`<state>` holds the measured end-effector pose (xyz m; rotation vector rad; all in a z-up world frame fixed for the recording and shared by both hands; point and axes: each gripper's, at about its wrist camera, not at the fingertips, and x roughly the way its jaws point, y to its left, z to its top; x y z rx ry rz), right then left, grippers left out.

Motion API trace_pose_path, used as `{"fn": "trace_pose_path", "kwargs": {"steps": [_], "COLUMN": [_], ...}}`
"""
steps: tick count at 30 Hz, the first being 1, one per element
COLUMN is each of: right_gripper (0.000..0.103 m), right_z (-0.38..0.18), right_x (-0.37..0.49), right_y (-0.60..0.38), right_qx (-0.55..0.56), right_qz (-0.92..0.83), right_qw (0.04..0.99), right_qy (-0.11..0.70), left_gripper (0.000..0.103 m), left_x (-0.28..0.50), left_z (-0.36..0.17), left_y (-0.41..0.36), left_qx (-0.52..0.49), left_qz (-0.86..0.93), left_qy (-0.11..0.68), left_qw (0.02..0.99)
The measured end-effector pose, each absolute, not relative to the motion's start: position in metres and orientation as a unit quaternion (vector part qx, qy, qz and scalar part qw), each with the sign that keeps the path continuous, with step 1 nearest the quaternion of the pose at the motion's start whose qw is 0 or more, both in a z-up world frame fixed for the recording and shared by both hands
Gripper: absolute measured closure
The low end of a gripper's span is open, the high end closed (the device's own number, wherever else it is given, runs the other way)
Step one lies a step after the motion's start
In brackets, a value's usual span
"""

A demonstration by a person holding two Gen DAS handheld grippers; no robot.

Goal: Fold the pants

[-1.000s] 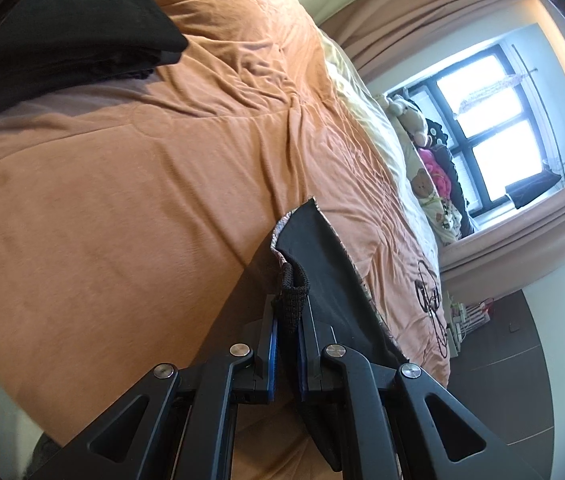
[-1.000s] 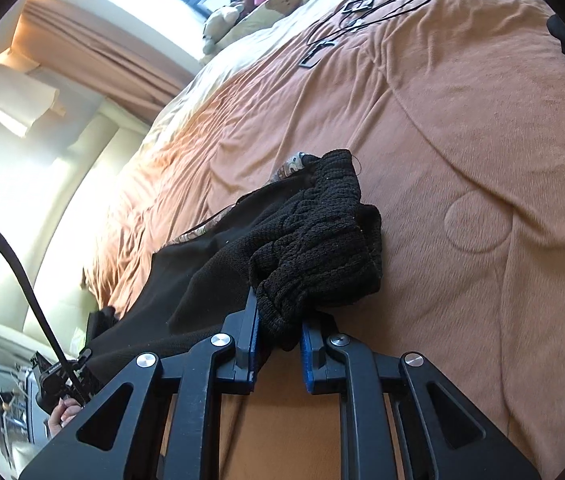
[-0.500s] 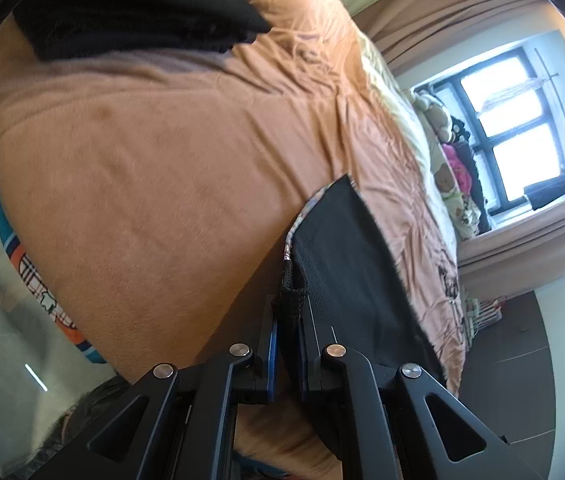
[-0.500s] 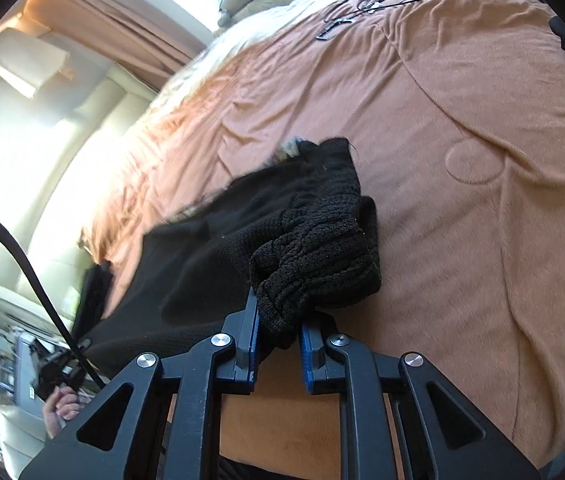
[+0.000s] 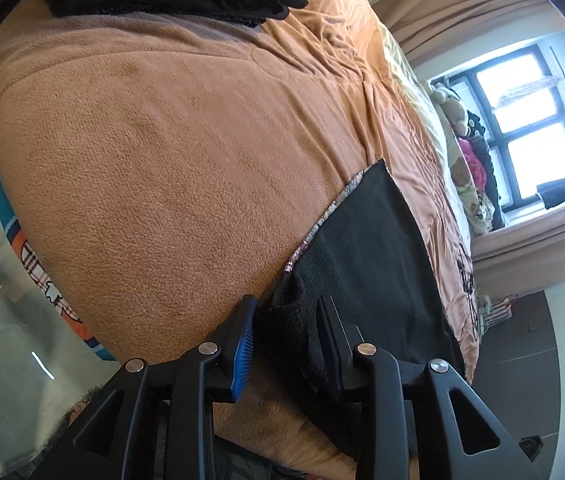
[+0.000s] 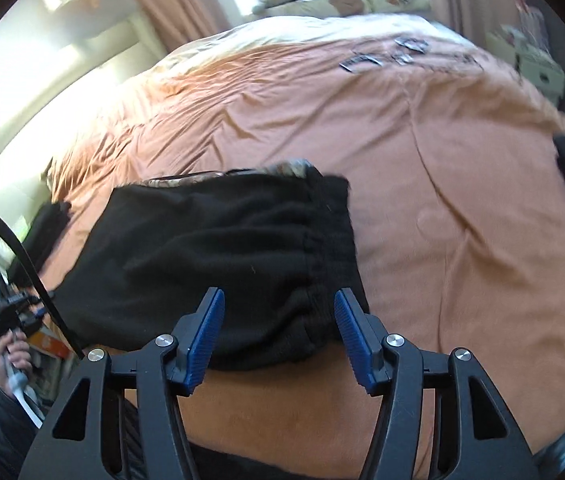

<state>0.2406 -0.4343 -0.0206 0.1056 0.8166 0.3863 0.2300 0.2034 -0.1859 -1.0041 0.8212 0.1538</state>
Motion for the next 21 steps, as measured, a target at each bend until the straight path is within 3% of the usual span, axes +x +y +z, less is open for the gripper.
{"fn": "trace_pose_path", "kwargs": {"steps": [21], "right_gripper": [0.047], "right_z": [-0.039], "right_x": [0.369], "right_y": [-0.282], "right_qx": [-0.160], "right_qz": [0.233], "right_qw": [0.862], "right_qy": [0.420], "left_gripper": [0.070], "left_x": [0.225], "left_z": [-0.192], "left_y": [0.204], "left_qx": [-0.497], "left_qz": [0.089], "left_qy": [0.362], "left_qw": [0.784]}}
